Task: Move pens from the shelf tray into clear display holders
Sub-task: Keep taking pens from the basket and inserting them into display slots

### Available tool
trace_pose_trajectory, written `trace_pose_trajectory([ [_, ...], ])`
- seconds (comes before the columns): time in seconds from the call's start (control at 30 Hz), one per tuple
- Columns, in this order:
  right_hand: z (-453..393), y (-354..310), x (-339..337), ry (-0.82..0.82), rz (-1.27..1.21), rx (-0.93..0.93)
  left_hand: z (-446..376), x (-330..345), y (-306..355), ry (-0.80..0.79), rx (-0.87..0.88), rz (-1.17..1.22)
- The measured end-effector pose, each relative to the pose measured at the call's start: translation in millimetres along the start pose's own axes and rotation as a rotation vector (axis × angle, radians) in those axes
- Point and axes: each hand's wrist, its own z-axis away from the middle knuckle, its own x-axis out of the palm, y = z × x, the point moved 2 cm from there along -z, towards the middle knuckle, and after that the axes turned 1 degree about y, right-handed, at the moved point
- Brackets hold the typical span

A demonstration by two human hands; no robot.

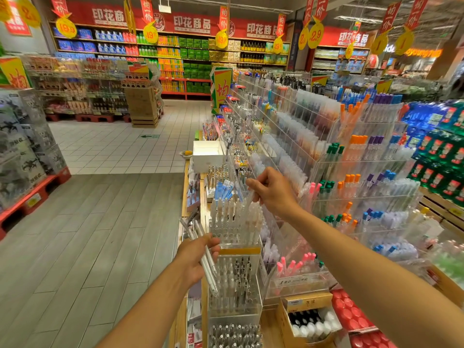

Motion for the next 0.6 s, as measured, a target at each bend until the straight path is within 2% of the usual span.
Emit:
trace_pose_trajectory([
  [0.3,-3.5,19.3,24.1,-0.08,0.231,-0.06,-1.3,5.0,4.1,-0.096,0.0,0.003],
  [0.5,-11.0,24.1,32.6,-0.215,0.535,-0.105,-3.0,2.5,4.5,-0.115,0.037,-0.048],
  [0.6,-16.2,23.5,35.1,-0.257,0.58,-0.044,-4.4,1.7,4.8,-0.122,0.036,-0.078],
])
